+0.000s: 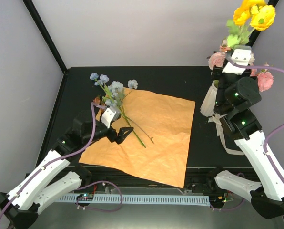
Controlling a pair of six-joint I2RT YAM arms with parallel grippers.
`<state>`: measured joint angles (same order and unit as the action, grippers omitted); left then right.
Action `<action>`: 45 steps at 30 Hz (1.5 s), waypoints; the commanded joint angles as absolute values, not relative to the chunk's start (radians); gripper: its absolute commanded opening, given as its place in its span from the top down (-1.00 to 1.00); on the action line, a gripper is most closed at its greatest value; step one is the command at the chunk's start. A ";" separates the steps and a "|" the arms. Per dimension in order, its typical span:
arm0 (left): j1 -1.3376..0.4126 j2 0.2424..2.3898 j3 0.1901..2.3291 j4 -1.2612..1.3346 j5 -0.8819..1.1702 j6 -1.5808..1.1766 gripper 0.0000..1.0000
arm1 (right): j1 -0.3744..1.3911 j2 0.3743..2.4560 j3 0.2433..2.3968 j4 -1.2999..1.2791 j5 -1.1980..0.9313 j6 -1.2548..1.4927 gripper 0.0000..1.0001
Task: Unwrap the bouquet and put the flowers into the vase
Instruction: Insert the fake flower into the vase.
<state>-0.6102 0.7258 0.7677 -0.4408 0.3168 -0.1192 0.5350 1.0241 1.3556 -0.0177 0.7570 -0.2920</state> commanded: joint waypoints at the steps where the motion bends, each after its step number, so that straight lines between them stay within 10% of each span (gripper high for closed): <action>1: -0.612 0.707 0.775 -0.440 0.300 -0.098 -0.98 | 0.490 1.028 1.393 0.062 0.804 -0.365 0.98; 45: -0.612 0.690 0.752 -0.431 0.295 -0.093 -0.98 | 0.231 1.119 1.173 0.036 0.583 -0.019 0.98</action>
